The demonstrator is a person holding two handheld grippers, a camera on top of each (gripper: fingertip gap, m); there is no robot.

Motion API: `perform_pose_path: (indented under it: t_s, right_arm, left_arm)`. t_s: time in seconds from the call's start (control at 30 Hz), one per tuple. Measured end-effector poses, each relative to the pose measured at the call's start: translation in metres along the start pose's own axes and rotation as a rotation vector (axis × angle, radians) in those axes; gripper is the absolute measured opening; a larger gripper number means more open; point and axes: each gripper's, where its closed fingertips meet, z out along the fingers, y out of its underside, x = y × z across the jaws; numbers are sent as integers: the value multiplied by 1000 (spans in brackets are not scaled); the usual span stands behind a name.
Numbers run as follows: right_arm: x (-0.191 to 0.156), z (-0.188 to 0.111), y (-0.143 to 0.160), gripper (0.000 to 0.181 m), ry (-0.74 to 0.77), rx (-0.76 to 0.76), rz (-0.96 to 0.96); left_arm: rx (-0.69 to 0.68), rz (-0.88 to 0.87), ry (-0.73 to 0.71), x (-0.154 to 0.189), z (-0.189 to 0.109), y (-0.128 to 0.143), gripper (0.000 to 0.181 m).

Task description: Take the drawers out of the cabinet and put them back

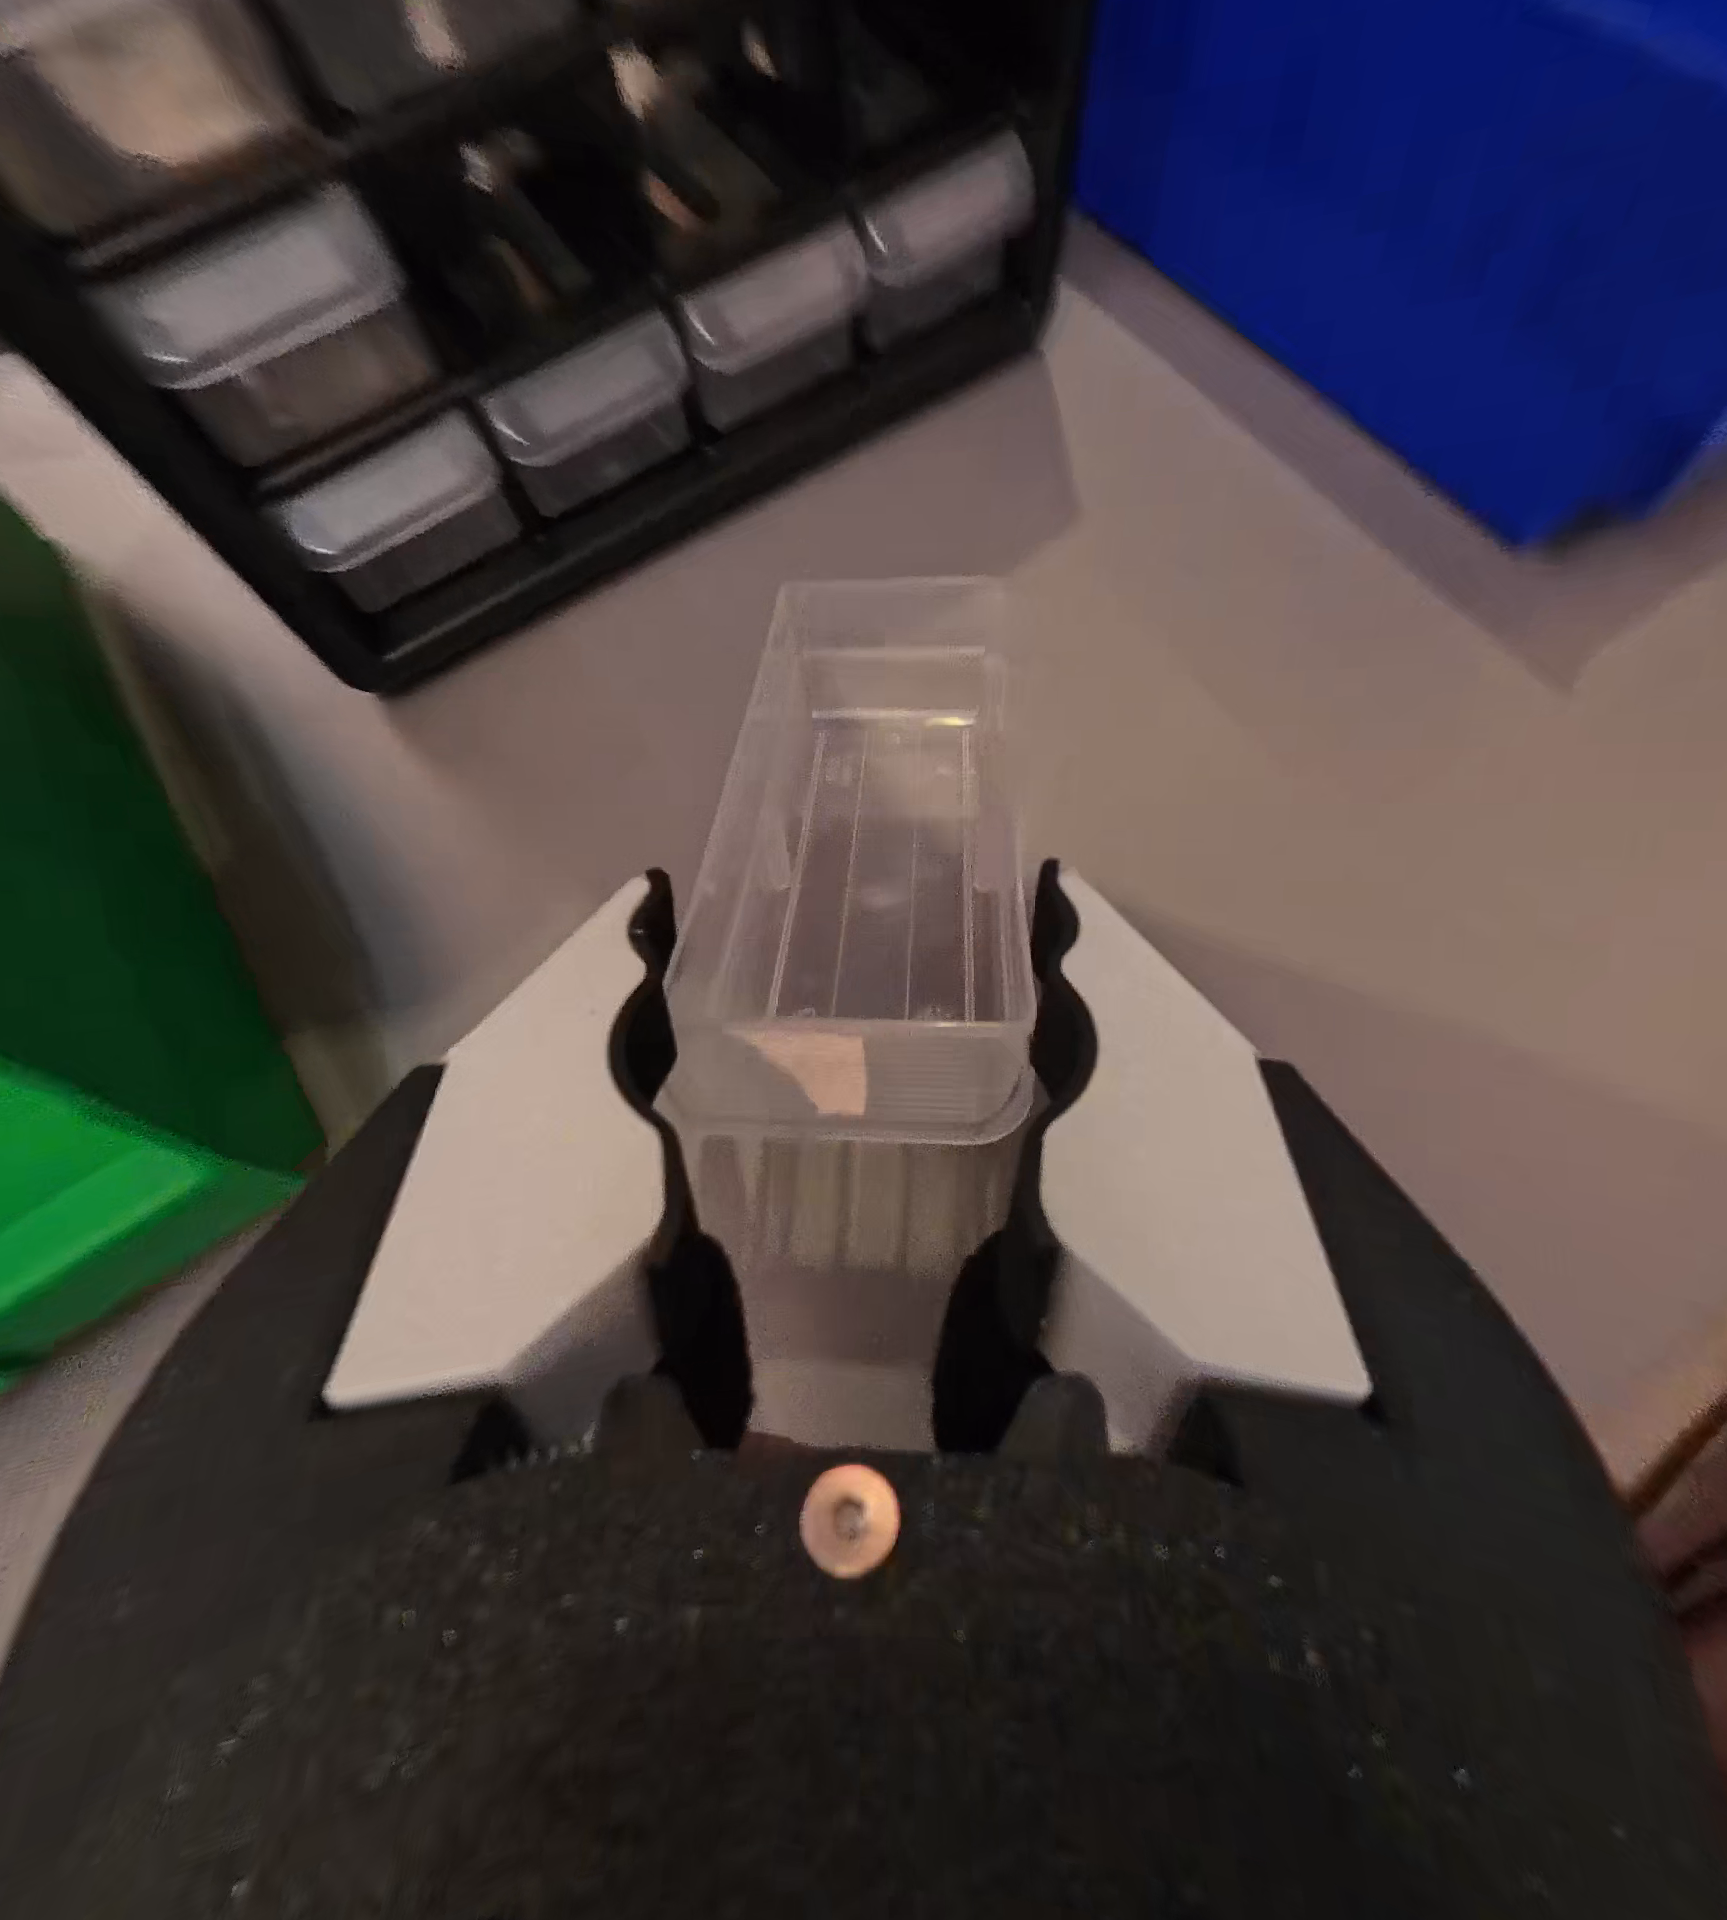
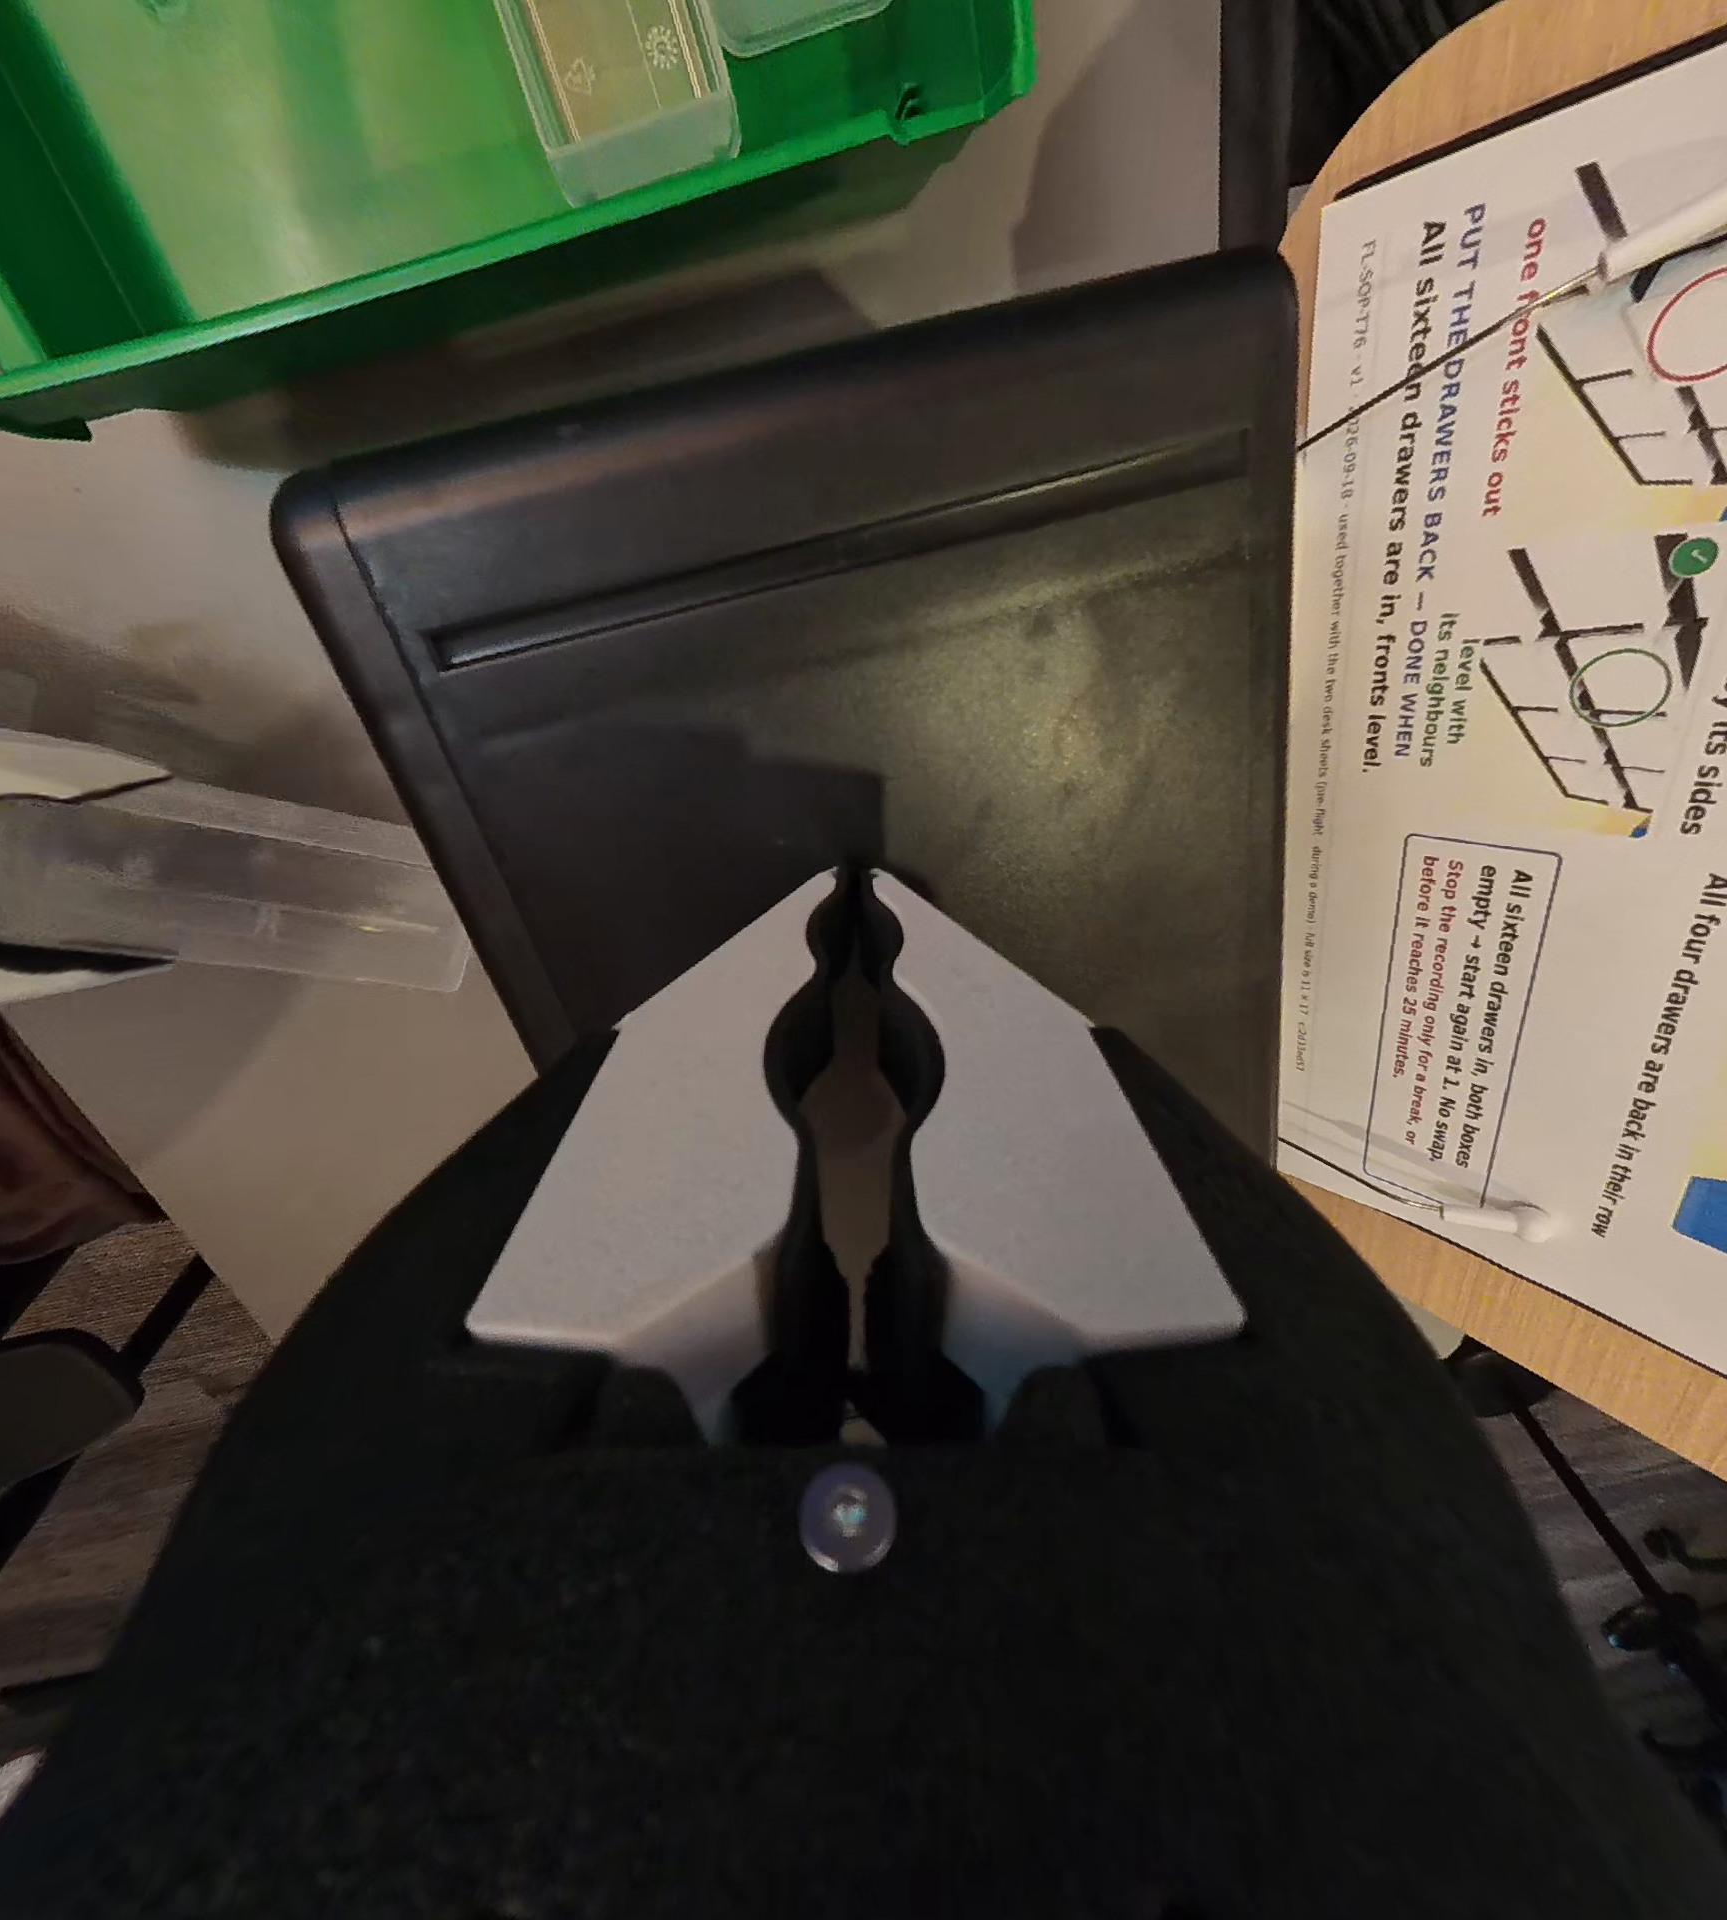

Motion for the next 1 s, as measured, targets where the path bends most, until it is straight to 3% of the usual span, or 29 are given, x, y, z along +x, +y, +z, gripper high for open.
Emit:
perform_pose_path:
  t_s: [0.13, 0.27, 0.47, 0.83, 0.9, 1.0]
  right_arm:
    - [0, 0, 0, 0, -9, 19, 3]
    - [0, 0, 0, 0, -6, 27, 2]
    - [0, 0, 0, 0, 6, 1, -7]
    - [0, 0, 0, 0, 31, -62, -16]
    - [0, 0, 0, 0, 43, -70, -19]
    - [0, 0, 0, 0, 53, -74, -24]
  left_arm:
    - [144, -27, -134, 9, -6, -29, 68]
    - [152, 62, -182, 25, 1, -38, 68]
    - [76, -23, -160, 23, 9, 0, 68]
    - [-107, -179, -100, 31, -11, 76, 71]
    - [-123, -198, -95, 35, -10, 85, 90]
    - [-90, -195, -111, 39, -13, 90, 98]
